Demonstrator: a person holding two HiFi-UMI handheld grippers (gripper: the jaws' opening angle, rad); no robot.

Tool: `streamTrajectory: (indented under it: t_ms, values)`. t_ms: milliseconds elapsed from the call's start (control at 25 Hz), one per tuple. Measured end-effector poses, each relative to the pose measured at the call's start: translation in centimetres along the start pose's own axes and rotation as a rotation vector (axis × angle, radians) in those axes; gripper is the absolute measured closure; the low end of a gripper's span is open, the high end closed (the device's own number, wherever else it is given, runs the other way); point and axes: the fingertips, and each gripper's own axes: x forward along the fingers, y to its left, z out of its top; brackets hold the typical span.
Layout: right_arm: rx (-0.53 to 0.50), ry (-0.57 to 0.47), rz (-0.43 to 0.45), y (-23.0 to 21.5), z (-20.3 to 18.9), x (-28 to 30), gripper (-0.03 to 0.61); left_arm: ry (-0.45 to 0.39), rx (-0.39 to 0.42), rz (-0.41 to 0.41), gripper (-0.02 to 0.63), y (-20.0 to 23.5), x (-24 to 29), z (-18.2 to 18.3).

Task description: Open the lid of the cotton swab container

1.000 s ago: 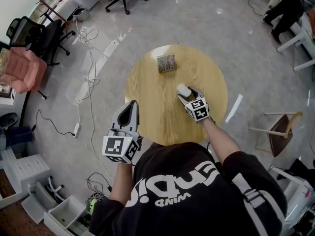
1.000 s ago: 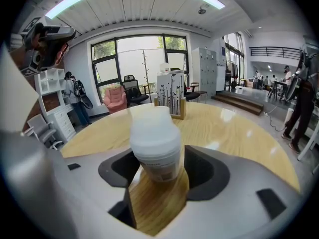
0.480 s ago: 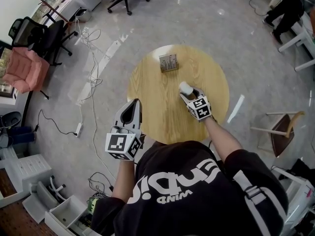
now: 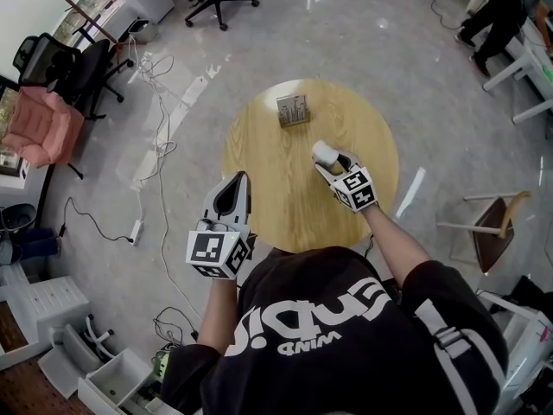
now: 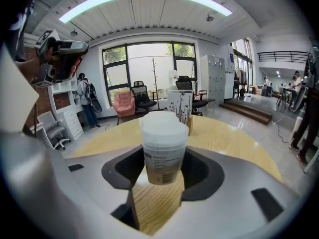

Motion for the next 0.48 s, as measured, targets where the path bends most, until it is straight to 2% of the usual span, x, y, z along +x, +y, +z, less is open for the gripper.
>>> streamTrajectory:
  t_ms: [240, 480]
  values:
    - [-0.08, -0.028, 0.081, 1.2, 3.1, -3.2, 0.365, 0.016, 0.0, -0.066, 0.604, -1.0, 0.7, -0.6]
    - [-0.173, -0.051, 0.197, 4.3, 6.3, -6.6, 0.365, 0.023, 0.023, -0.154, 0.605, -2.4, 1.0, -0.4]
